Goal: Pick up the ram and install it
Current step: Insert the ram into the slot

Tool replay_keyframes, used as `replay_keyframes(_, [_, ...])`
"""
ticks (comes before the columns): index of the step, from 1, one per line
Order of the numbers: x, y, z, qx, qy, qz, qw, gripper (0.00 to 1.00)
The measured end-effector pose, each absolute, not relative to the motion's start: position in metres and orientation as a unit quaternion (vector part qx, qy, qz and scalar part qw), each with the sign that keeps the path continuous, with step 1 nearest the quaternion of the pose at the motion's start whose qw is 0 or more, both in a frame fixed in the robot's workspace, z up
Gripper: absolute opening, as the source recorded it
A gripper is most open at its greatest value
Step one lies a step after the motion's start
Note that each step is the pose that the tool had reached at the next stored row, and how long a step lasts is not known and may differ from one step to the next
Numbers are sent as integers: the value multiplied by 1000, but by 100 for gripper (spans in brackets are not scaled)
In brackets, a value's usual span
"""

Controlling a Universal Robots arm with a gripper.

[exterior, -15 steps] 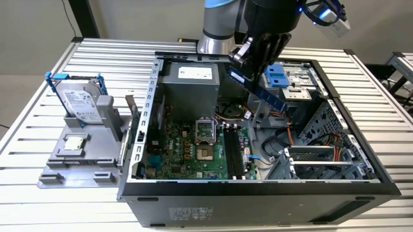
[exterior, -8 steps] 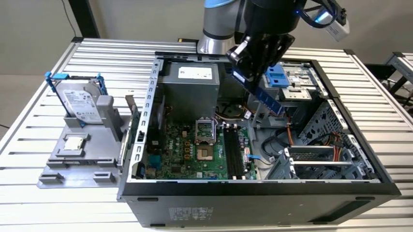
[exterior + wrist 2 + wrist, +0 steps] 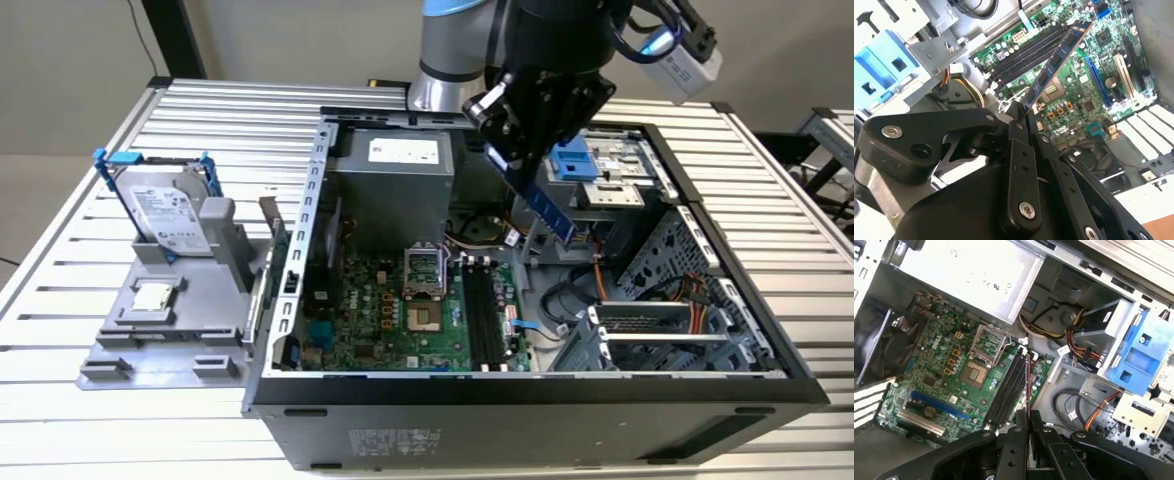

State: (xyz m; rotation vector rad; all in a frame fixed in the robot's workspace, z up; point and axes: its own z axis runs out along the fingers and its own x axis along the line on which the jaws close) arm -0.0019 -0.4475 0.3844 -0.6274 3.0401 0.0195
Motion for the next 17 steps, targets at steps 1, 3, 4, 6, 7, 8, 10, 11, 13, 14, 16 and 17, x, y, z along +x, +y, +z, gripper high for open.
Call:
replay_keyframes(1, [-2, -447, 384, -193, 981, 6, 19, 0])
replay_keyframes(3, [-2, -447, 384, -175, 984, 6, 19, 0])
replay_keyframes(4, [-2, -447, 383, -166, 986, 6, 19, 0])
replay_keyframes(6, [-2, -447, 383, -148, 989, 5, 19, 0])
replay_keyframes(7, [-2, -447, 383, -140, 990, 5, 19, 0])
replay_keyframes(8, [-2, -447, 383, -131, 991, 5, 19, 0])
replay_keyframes(10, [-2, -447, 382, -113, 993, 5, 19, 0])
replay_keyframes(11, [-2, -447, 382, -105, 994, 4, 19, 0])
replay_keyframes(13, [-2, -447, 381, -88, 996, 4, 19, 0])
replay_keyframes(14, [-2, -447, 381, -80, 997, 4, 19, 0])
replay_keyframes(16, [-2, -447, 381, -65, 998, 4, 19, 0])
replay_keyframes(17, [-2, -447, 380, -58, 998, 3, 19, 0])
